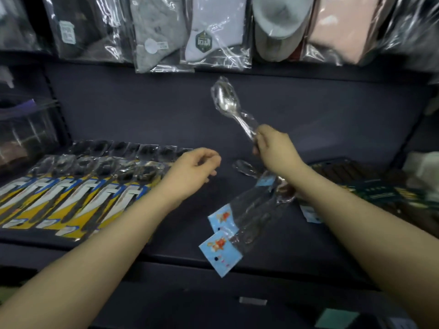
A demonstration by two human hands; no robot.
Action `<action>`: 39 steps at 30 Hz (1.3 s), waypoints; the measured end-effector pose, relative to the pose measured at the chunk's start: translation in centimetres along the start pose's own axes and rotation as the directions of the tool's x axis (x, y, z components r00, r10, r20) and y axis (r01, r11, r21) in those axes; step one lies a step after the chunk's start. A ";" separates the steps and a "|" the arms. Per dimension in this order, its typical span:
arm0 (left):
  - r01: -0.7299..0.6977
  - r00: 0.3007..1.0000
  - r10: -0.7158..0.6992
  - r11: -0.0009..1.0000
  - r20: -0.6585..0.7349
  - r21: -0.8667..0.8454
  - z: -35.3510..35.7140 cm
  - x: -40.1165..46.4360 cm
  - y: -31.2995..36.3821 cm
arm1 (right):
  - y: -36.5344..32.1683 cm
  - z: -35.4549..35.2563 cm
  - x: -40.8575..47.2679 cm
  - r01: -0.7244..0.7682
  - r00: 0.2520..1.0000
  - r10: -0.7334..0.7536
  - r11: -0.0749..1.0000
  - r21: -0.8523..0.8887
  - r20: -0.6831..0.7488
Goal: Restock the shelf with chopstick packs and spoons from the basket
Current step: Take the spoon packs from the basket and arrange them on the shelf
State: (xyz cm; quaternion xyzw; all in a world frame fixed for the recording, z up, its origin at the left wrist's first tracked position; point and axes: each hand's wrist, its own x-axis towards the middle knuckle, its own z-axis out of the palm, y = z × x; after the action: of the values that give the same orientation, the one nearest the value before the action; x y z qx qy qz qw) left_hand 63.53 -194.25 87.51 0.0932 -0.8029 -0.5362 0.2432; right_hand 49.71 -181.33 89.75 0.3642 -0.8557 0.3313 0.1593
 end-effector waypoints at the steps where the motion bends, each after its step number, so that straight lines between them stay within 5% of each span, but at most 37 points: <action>1: 0.002 1.000 -0.003 0.999 -0.014 -0.051 0.6 0.0 0.4 | -0.7 -0.4 -0.7 0.052 0.999 -0.052 0.997 0.054 -0.012; 7: -0.171 0.960 0.133 0.975 -0.247 -0.141 2.9 -1.0 1.9 | -4.1 -0.3 -4.9 0.159 0.960 -0.208 0.956 0.246 0.189; 11: -0.094 0.953 0.040 0.981 -0.301 -0.167 1.3 -1.8 1.6 | -3.2 -0.4 -4.7 0.116 0.919 -0.203 0.958 0.261 0.339; 15: 0.090 0.975 -0.120 0.982 -0.184 -0.166 -0.7 -2.5 1.0 | 1.3 1.2 -1.2 0.000 0.953 0.009 1.000 -0.030 0.303; 20: 0.263 0.959 -0.270 0.961 -0.091 -0.081 -1.5 -3.4 -0.6 | 3.1 4.3 1.1 0.002 0.837 0.172 0.948 -0.317 0.519; 24: 0.273 0.955 -0.278 0.960 -0.099 -0.063 -2.0 -2.4 -1.9 | 2.3 5.7 2.7 0.027 0.890 0.151 0.924 -0.381 0.430; 28: 0.331 0.939 -0.333 0.943 -0.090 -0.039 -1.9 0.1 -2.6 | 1.6 5.4 3.8 0.189 0.950 -0.084 0.922 -0.337 0.302; 32: 0.428 0.895 -0.431 0.902 -0.114 -0.052 -0.6 4.2 -3.7 | -0.1 3.1 5.2 0.270 0.963 -0.271 0.962 -0.042 -0.008; 36: 0.475 0.874 -0.475 0.880 -0.106 -0.020 0.6 7.6 -4.7 | -1.8 0.1 4.7 0.305 0.947 -0.265 0.921 0.244 -0.182; 39: 0.430 0.902 -0.394 0.854 -0.178 0.291 0.8 8.6 -4.9 | -2.1 -0.1 3.5 0.292 0.953 -0.227 0.866 0.407 -0.199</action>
State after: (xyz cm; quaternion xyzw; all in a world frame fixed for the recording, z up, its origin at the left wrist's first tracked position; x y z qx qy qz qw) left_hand 55.14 -199.16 85.39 0.3315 -0.8261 -0.4308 0.1485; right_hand 48.78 -184.17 92.56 0.4772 -0.6901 0.5137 0.1794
